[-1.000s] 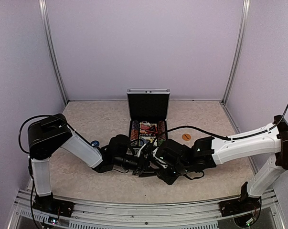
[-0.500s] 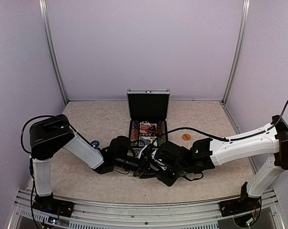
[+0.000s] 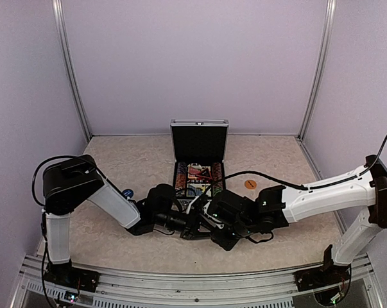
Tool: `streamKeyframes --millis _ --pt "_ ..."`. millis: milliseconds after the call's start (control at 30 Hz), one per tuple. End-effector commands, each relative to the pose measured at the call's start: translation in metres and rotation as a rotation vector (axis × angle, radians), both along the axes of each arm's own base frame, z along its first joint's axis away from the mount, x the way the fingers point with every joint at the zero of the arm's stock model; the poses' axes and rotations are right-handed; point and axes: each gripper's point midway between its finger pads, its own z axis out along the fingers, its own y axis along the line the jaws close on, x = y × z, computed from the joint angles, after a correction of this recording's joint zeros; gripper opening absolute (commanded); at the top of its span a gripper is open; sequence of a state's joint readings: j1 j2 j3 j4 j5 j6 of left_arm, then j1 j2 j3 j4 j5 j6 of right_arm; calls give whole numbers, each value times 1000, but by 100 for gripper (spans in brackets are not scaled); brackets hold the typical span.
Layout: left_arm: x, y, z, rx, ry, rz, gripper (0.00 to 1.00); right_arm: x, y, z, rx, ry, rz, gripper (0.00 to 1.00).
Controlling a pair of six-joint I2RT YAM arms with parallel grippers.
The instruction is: Pack up texas hold em set
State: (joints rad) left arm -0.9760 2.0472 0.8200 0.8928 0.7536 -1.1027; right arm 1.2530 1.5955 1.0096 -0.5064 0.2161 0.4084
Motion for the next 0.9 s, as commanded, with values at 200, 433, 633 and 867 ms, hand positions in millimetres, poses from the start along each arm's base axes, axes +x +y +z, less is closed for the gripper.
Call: streamKeyframes --millis 200,433,633,867 --pt "1 -2 22 -43 -68 -29 0 1 4 24 43 -40 9 86" --pt "38 8 38 169 -336 17 0 -5 -4 74 206 -78 22 100" --pt "82 42 68 377 -571 97 0 -3 -18 88 260 -121 -10 100" --pt "121 92 97 709 -893 147 0 1 -25 78 235 -137 -29 100"
